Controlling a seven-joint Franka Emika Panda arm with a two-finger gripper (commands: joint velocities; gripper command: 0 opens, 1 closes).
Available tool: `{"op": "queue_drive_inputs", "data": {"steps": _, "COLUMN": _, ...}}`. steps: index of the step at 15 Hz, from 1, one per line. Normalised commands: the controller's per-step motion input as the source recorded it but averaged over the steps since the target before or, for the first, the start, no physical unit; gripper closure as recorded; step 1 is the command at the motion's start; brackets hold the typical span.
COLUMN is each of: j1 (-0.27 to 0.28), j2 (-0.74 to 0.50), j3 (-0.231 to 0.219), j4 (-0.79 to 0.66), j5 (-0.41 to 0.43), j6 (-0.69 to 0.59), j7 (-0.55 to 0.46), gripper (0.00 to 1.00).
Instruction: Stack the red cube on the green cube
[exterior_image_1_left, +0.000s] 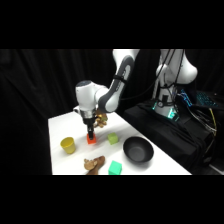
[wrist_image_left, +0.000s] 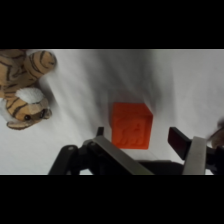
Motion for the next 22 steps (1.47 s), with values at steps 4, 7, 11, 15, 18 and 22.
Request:
{"op": "queue_drive_inputs", "data": {"steps": 4, "j1": 0.186, "j2": 0.04, "j3": -0.201, "j4": -0.08, "j5": -0.105, "j6": 0.29, "j7": 0.27, "gripper": 0.0}}
{"op": "queue_drive_inputs", "data": {"steps": 7, "j1": 0.165, "j2": 0.04, "j3": -0.149, "j4": -0.03, "j5": -0.074, "j6": 0.21, "j7": 0.22, "gripper": 0.0}}
{"op": "queue_drive_inputs", "data": {"steps": 11, "j1": 0.132, "j2": 0.04, "j3": -0.096, "j4": 0.0, "j5": -0.049, "j6": 0.15, "j7": 0.16, "gripper": 0.0}}
{"op": "queue_drive_inputs", "data": {"steps": 15, "j1": 0.11, "j2": 0.05, "j3": -0.107, "j4": 0.02, "j5": -0.049, "j6": 0.15, "j7": 0.12, "gripper": 0.0}}
{"op": "queue_drive_inputs", "data": {"steps": 18, "j1": 0.1, "j2": 0.06, "j3": -0.131, "j4": 0.03, "j5": -0.056, "j6": 0.16, "j7": 0.12, "gripper": 0.0}}
{"op": "queue_drive_inputs", "data": {"steps": 22, "j1": 0.081, "j2": 0.06, "j3": -0.101, "j4": 0.03, "j5": -0.04, "j6": 0.18, "j7": 0.1, "gripper": 0.0}}
